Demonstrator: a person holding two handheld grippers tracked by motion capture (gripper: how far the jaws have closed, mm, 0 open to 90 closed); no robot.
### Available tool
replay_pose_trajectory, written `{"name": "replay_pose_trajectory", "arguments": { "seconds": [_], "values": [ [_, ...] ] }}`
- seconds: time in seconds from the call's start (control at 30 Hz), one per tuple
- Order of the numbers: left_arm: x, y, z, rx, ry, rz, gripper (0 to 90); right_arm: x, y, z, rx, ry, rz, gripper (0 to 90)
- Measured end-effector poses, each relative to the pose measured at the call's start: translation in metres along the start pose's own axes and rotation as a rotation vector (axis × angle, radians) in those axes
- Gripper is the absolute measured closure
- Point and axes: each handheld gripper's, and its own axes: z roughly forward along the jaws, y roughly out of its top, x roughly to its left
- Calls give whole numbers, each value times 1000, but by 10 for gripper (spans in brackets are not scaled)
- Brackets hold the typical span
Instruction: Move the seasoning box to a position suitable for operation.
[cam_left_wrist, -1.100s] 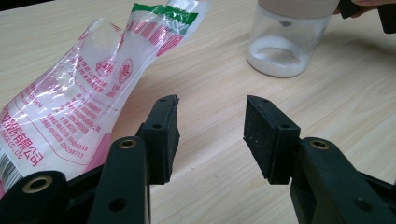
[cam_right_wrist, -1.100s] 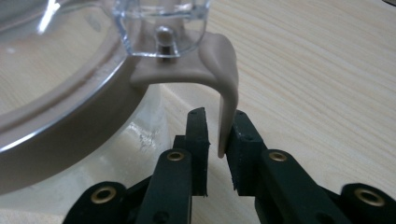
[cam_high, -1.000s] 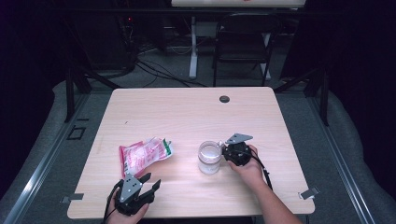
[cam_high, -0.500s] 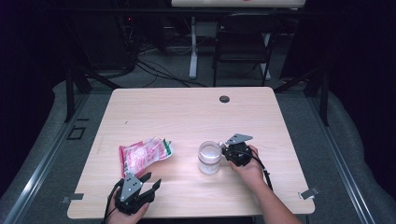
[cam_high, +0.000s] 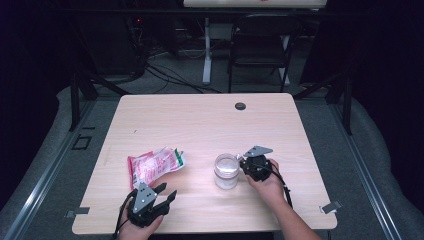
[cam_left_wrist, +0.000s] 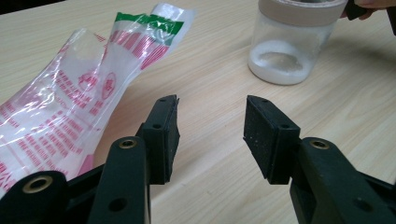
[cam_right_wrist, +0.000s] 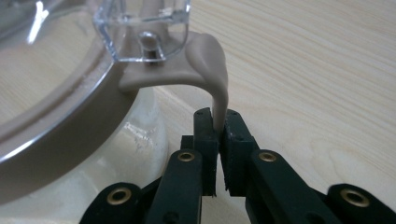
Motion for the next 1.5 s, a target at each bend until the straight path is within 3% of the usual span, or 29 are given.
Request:
{"name": "replay_pose_trajectory", "arguments": {
  "seconds": [0.37, 0.8, 0.97, 1.17, 1.5],
  "values": [
    [-10, 12, 25, 10, -83, 53, 547, 14, -16, -24, -5, -6, 33, 851],
    [-29, 16, 44, 33, -163, 103, 527, 40, -23, -31, -47, 17, 71, 844],
    [-35, 15, 46, 35, -173, 116, 481, 46, -23, -27, -52, 32, 73, 835],
    [-40, 15, 47, 37, -185, 98, 449, 50, -22, -24, -49, 52, 76, 836],
    [-48, 16, 48, 29, -200, 104, 404, 49, -24, -23, -25, 68, 70, 837]
  ]
}}
